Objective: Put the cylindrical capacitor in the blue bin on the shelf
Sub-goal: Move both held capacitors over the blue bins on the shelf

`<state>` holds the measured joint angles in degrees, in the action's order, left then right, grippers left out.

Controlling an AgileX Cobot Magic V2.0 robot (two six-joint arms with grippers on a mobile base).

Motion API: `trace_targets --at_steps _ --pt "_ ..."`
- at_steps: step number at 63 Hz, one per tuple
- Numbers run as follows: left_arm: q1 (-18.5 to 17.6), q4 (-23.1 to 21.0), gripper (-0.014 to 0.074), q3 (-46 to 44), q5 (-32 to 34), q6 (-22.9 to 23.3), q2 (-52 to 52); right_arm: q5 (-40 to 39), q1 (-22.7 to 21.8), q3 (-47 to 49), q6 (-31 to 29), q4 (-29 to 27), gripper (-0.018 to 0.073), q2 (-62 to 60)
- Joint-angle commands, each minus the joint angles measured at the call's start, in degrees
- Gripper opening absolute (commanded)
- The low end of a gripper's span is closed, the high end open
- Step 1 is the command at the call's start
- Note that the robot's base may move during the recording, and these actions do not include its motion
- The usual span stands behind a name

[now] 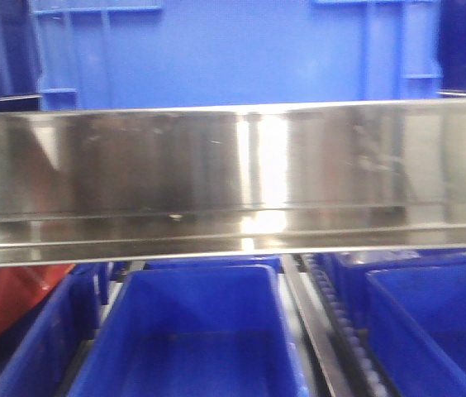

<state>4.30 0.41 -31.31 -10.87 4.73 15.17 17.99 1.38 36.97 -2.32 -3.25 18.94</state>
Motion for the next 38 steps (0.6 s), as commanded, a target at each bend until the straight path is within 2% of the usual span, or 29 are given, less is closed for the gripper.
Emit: trace_targets --at_steps 1,38 --pt "0.1 0.0 -0.0111 -0.1 1.2 0.4 -0.2 -1.7 0.0 -0.1 -0.2 0.0 -0.0165 -0.2" --pt "0.1 0.0 -0.0111 -0.1 1.2 0.4 -0.2 -1.7 0.0 -0.1 -0.2 0.0 -0.0165 -0.2"
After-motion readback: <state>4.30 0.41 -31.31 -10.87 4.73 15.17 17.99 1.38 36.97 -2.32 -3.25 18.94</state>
